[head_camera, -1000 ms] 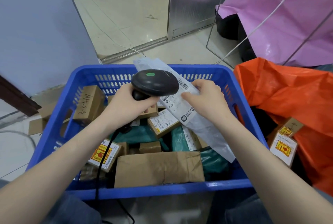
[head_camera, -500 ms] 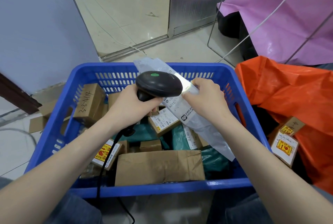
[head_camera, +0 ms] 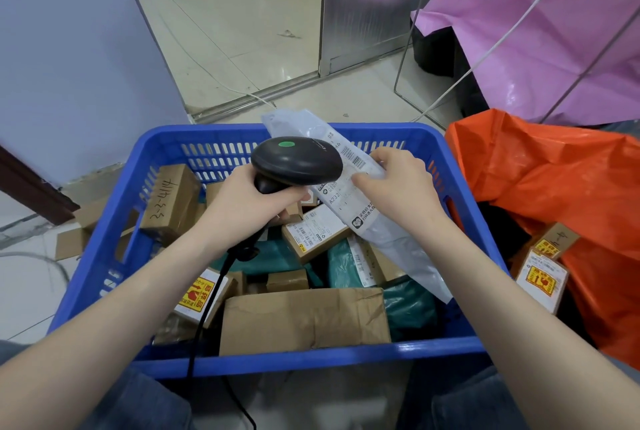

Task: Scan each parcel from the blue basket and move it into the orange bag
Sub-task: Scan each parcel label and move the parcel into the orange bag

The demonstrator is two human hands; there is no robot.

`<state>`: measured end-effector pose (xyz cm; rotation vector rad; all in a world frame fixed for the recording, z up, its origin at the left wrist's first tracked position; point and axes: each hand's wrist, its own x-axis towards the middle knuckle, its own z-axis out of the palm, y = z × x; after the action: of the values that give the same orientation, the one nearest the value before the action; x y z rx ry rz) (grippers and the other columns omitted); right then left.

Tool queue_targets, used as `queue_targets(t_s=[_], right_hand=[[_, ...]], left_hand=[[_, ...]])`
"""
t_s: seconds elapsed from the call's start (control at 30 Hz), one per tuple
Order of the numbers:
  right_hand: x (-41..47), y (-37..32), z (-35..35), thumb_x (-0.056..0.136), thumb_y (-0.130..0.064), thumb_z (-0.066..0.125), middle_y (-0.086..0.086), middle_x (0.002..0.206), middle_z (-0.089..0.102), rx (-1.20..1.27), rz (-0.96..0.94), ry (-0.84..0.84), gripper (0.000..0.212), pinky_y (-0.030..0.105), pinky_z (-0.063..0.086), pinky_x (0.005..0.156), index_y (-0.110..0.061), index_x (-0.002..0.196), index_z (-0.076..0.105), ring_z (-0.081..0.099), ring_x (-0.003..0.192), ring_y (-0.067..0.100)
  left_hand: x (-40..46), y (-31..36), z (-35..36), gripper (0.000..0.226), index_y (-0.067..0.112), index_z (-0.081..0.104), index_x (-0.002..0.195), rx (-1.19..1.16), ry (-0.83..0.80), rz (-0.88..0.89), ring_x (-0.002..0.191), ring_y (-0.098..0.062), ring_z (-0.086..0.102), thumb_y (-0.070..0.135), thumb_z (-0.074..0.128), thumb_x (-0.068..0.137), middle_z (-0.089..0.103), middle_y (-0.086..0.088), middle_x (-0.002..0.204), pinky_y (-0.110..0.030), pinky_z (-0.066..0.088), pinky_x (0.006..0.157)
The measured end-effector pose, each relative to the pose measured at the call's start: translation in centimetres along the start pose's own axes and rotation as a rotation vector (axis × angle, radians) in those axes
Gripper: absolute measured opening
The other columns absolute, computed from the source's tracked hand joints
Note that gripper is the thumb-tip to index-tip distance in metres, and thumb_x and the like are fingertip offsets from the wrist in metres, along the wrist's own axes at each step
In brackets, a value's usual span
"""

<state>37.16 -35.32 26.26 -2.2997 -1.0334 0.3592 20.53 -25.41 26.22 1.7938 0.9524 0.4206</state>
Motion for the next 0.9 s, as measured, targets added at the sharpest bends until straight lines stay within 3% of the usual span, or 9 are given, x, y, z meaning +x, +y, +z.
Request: queue_targets(t_s=[0.13, 0.27, 0.47, 0.63, 0.73, 0.83, 0.9], right_hand=[[-0.1, 0.9, -1.8, 0.083, -0.023, 0.059, -0.004, 0.073, 0.058, 0.034, 0.051, 0.064, 0.010, 0.028, 0.032, 0.054, -0.014, 0.085, 0.062, 0.055, 0.071, 0.017], [-0.3, 1.8, -5.6, 0.083, -0.023, 0.062, -0.001, 0.083, 0.061, 0.080, 0.073, 0.129, 0.009, 0.031, 0.042, 0.073, -0.018, 0.089, 0.065, 0.061, 0.092, 0.026], [-2.4, 6.8, -12.5, 0.082, -0.023, 0.065, 0.005, 0.088, 0.069, 0.084, 0.121, 0.247, 0.004, 0.043, 0.048, 0.087, -0.025, 0.084, 0.064, 0.062, 0.097, 0.032], [-5.0, 12.5, -16.4, 0.081, -0.023, 0.066, 0.004, 0.085, 0.067, 0.091, 0.235, 0.325, 0.004, 0.037, 0.044, 0.080, -0.025, 0.084, 0.065, 0.063, 0.096, 0.031], [-6.5, 15.4, -17.6, 0.081, -0.024, 0.066, 0.002, 0.084, 0.066, 0.088, 0.290, 0.356, 0.006, 0.038, 0.045, 0.082, -0.026, 0.086, 0.064, 0.063, 0.096, 0.030], [-7.6, 18.4, -17.9, 0.080, -0.023, 0.067, 0.002, 0.081, 0.066, 0.117, 0.353, 0.385, 0.005, 0.039, 0.047, 0.083, -0.022, 0.085, 0.065, 0.063, 0.094, 0.030], [-8.0, 20.3, -17.7, 0.081, -0.023, 0.068, 0.005, 0.089, 0.069, 0.146, 0.382, 0.412, 0.012, 0.040, 0.048, 0.085, -0.019, 0.093, 0.067, 0.063, 0.097, 0.031]], left_hand=[[-0.4, 1.2, 0.3, 0.022, 0.020, 0.070, 0.100, 0.009, 0.040, 0.028, 0.058, -0.002, 0.061, 0.033, 0.072, 0.081, 0.065, 0.003, 0.058, -0.021, 0.050, 0.066], [-0.6, 3.8, 1.6, 0.019, 0.014, 0.068, 0.095, -0.020, 0.078, 0.074, 0.057, 0.000, 0.059, 0.029, 0.070, 0.084, 0.065, 0.001, 0.062, -0.013, 0.049, 0.058], [-0.7, 9.2, 6.5, 0.014, 0.016, 0.065, 0.091, -0.092, 0.052, 0.136, 0.050, 0.004, 0.056, 0.027, 0.069, 0.084, 0.063, 0.002, 0.062, -0.019, 0.044, 0.058], [-1.3, 12.3, 13.4, 0.010, 0.010, 0.064, 0.087, -0.121, -0.077, 0.192, 0.045, 0.003, 0.055, 0.018, 0.068, 0.085, 0.060, 0.001, 0.060, -0.011, 0.044, 0.049], [-1.1, 13.1, 17.5, 0.019, 0.000, 0.064, 0.088, -0.078, -0.139, 0.208, 0.049, -0.002, 0.057, 0.017, 0.068, 0.083, 0.061, -0.004, 0.060, -0.019, 0.048, 0.059], [-0.6, 13.0, 20.8, 0.024, -0.004, 0.064, 0.083, -0.015, -0.174, 0.207, 0.050, -0.008, 0.056, 0.019, 0.069, 0.081, 0.060, 0.000, 0.052, -0.019, 0.046, 0.056], [-0.3, 12.7, 22.5, 0.025, -0.004, 0.065, 0.082, 0.009, -0.195, 0.204, 0.056, -0.017, 0.062, 0.021, 0.070, 0.080, 0.062, -0.002, 0.054, -0.029, 0.051, 0.064]])
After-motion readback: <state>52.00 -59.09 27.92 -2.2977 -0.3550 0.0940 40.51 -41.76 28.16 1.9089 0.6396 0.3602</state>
